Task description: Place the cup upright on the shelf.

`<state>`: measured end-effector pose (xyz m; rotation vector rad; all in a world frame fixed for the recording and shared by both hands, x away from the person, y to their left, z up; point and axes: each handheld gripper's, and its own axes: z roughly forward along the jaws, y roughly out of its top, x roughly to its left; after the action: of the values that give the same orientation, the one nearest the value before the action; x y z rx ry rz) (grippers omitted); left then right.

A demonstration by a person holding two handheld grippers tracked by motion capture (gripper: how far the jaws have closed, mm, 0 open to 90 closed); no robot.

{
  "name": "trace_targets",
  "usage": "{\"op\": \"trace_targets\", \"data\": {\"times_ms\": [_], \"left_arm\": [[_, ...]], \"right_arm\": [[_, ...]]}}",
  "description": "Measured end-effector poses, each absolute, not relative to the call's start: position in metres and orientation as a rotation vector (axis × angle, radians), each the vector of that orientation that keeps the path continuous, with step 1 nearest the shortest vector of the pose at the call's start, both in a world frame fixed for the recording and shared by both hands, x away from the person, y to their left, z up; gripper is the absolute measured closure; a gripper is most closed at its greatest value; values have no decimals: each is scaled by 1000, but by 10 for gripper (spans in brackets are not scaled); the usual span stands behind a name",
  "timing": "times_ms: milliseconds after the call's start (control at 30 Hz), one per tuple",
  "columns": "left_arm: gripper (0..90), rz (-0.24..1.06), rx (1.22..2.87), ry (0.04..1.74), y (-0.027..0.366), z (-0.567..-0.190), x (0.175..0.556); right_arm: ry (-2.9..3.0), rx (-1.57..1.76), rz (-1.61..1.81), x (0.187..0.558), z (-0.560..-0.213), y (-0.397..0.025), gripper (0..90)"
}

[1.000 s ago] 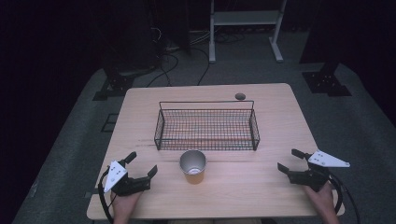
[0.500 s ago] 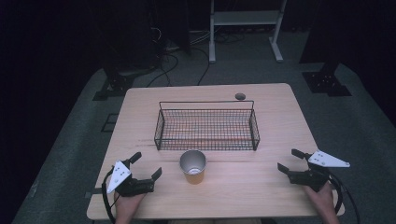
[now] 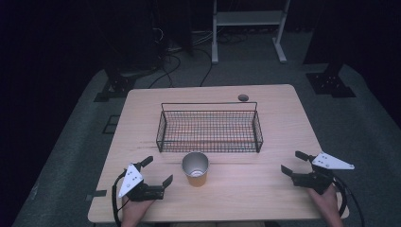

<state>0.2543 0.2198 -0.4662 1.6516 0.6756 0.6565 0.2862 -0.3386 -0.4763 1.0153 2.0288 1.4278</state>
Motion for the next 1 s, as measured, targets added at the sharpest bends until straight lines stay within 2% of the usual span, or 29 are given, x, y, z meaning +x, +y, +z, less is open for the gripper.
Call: {"op": "trace_targets", "data": {"times_ms": [1000], "left_arm": [[15, 554, 1671, 548, 204, -463, 246]], "right_arm": [[2032, 1011, 1428, 286, -476, -338, 131]]}}
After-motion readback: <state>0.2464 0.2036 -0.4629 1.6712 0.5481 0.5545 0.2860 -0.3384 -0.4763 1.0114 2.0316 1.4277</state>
